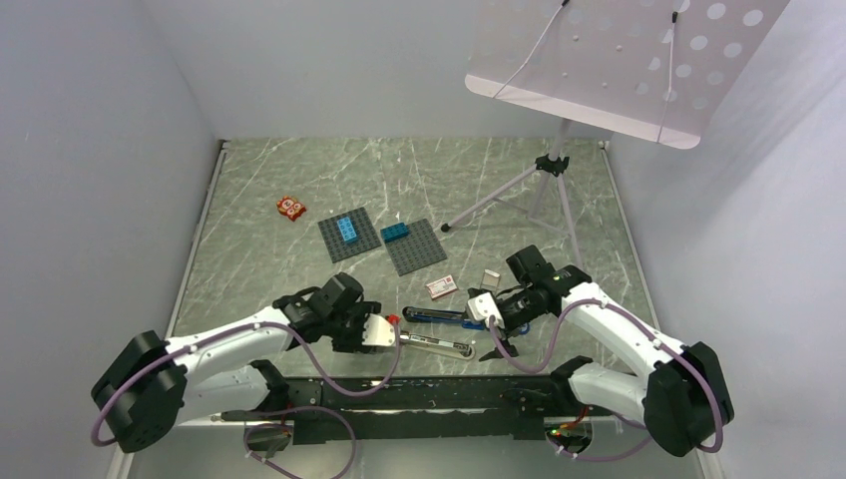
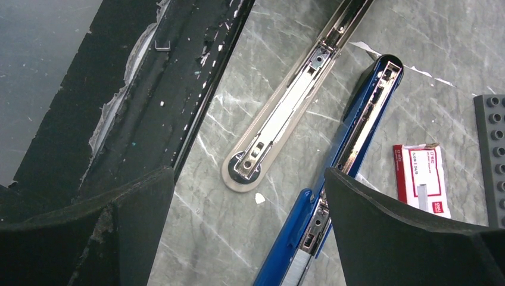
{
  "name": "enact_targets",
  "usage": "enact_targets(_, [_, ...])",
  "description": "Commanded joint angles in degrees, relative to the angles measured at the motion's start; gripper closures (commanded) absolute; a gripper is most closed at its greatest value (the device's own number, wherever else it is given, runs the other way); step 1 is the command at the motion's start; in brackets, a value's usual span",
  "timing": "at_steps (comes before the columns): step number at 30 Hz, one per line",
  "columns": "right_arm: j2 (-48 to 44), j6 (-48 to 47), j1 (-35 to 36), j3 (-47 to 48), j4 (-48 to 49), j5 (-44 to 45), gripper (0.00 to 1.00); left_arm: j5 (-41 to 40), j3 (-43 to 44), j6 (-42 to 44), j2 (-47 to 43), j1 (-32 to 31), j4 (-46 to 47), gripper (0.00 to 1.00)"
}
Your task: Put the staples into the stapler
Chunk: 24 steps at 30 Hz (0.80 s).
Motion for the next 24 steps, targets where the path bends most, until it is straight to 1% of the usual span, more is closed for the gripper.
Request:
enact_targets(1, [-0.11, -3.09, -1.00, 1.76, -1.57, -1.73, 0.00, -2.91, -3.57, 1.31, -5.66, 0.02, 0.07, 0.40])
enact_targets(4, [0.28, -3.64, -1.15, 1.61, -1.85, -1.63, 0.00, -2.65, -5.26, 1.78, -8.34, 0.01, 1.15, 0.41])
enact_targets(7, [0.26, -3.72, -1.18, 1.42, -1.56, -1.60, 0.00, -2.37, -4.65, 1.51, -6.25, 0.02, 1.31, 0.44])
enact_targets(8, [0.30, -3.73, -1.17, 1.42, -1.63, -1.64, 0.00, -2.32, -4.01, 1.31, -4.88, 0.02, 1.26, 0.47])
enact_targets(9, [0.31, -3.76, -1.22, 1.35, -1.62, -1.65, 0.00, -2.20, -3.22, 0.92, -3.25, 0.01, 0.98, 0.52])
enact_targets(11, [0.28, -3.80, -1.19, 1.29, -1.78, -1.57, 0.00, -2.16, -1.42, 0.24, 0.12, 0.07, -0.05, 0.65])
enact_targets(14, [0.33, -3.96, -1.18, 0.99, -1.78, -1.18, 0.00, -1.67, 0.22, -0.65, 1.68, 0.04, -1.33, 0.78])
enact_targets(17, [0.29, -4.22, -1.19, 0.17, -0.94, -0.44, 0.00, -1.87, 0.51, -1.46, -0.20, 0.08, -1.90, 0.87])
enact_targets(20, [-0.48, -2.59, -1.18, -1.21, 1.85, 0.84, 0.00, -2.24, 1.34, -2.58, -2.22, -0.05, -3.13, 0.94])
enact_targets(24, [-1.48, 2.76, -1.04, -2.82, 7.57, 2.69, 0.02, -2.11, 3.05, -4.33, -3.17, -0.83, -4.51, 0.97])
